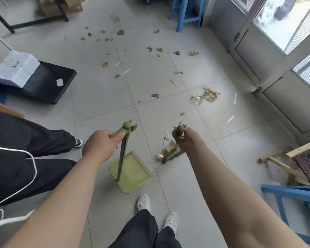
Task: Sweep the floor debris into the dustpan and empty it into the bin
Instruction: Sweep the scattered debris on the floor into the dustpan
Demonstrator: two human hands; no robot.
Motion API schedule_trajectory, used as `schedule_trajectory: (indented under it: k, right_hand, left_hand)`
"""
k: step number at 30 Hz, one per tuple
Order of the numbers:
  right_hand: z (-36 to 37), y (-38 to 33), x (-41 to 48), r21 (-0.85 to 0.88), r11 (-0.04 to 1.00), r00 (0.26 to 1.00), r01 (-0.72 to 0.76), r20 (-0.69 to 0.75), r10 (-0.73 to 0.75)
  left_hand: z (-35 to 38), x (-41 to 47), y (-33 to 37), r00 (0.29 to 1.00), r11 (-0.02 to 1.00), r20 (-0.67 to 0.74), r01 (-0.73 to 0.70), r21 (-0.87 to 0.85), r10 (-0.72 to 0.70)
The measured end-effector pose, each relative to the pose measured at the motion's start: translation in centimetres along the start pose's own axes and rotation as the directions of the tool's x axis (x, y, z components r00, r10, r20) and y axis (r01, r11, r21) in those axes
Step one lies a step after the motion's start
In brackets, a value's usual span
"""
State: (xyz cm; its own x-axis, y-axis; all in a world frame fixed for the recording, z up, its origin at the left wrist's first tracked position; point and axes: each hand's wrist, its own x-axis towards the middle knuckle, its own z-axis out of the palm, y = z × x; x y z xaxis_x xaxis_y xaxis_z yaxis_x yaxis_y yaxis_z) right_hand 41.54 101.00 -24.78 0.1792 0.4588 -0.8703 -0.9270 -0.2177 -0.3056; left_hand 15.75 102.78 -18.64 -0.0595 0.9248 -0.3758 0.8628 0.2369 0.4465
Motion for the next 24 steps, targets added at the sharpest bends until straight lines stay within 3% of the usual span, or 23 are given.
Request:
schedule_trajectory:
  k: [5, 10, 16, 24]
  right_hand:
    - [0.5, -2.3, 1.4, 0.092, 0.994, 0.998, 0.056, 0.036, -0.06]
    - [-2.6, -3.6, 1.3, 0.106, 0.994, 0.997, -0.002, 0.074, -0.006]
    - [-5.6, -7.5, -1.8, -0.021, 0.994, 0.993, 0.106, -0.059, -0.107]
    - [-13.0, -13.0, -6.1, -0.245, 0.963, 0.964, 0.112, -0.208, -0.165]
  left_hand:
    - [-0.1, 1.5, -0.1, 1.0, 1.0, 0.003, -0.001, -0.012, 0.001]
    - [-0.3, 2.3, 0.9, 1.0, 1.0, -0.002, -0.017, -0.025, 0.017]
    - [0.0, 2.4, 3.8, 0.997, 0.997, 0.036, -0.073, -0.029, 0.074]
    - [2.0, 1.7, 9.0, 0.977, 0.981, 0.099, -0.186, -0.049, 0.19]
